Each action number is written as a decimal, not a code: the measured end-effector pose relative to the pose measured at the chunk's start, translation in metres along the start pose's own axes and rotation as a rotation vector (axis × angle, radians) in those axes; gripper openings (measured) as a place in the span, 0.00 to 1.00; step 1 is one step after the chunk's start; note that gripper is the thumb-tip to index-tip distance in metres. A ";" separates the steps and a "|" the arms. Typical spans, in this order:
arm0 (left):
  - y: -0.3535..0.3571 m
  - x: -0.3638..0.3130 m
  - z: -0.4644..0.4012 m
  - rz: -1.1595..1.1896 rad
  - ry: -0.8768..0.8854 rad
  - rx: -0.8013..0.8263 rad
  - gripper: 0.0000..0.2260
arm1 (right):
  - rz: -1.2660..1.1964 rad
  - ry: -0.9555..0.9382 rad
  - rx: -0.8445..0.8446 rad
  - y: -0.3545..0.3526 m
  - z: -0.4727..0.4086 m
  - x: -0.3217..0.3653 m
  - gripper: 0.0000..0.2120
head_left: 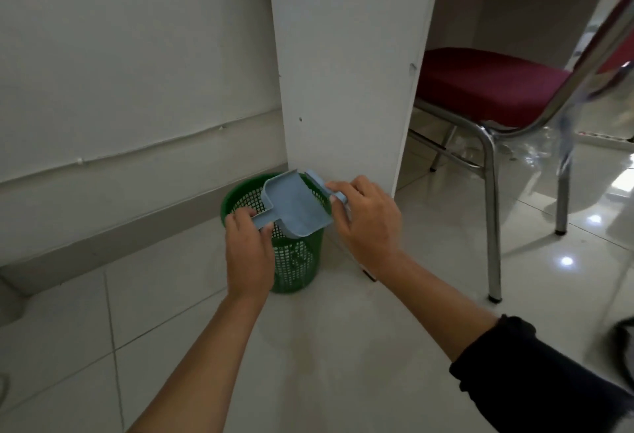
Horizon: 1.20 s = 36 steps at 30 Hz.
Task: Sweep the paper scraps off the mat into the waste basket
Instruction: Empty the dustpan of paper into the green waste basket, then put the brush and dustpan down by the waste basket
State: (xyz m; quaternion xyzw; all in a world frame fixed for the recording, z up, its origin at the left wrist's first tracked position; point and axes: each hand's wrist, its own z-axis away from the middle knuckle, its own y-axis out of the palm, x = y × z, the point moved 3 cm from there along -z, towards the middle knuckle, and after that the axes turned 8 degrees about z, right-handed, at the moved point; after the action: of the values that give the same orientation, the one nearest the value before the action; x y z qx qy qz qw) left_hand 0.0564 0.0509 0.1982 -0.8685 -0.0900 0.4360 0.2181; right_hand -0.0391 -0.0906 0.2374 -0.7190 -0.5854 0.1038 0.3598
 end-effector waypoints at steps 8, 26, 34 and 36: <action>0.041 0.010 0.084 0.266 -0.055 0.179 0.06 | -0.005 0.037 0.322 0.003 0.072 -0.021 0.05; 0.163 0.138 0.141 0.209 -0.659 0.429 0.14 | -0.061 0.271 0.812 0.166 0.181 -0.099 0.14; 0.161 0.141 0.126 0.061 -0.497 0.365 0.09 | 0.070 0.408 0.689 0.165 0.184 -0.127 0.13; 0.163 0.140 0.123 0.038 -0.504 0.326 0.09 | 0.041 0.459 0.678 0.165 0.189 -0.131 0.11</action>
State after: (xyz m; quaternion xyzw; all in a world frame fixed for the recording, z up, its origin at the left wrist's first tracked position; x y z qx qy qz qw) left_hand 0.0370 -0.0082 -0.0412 -0.6878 -0.0539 0.6507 0.3171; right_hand -0.0586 -0.1449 -0.0395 -0.5755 -0.4082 0.1349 0.6956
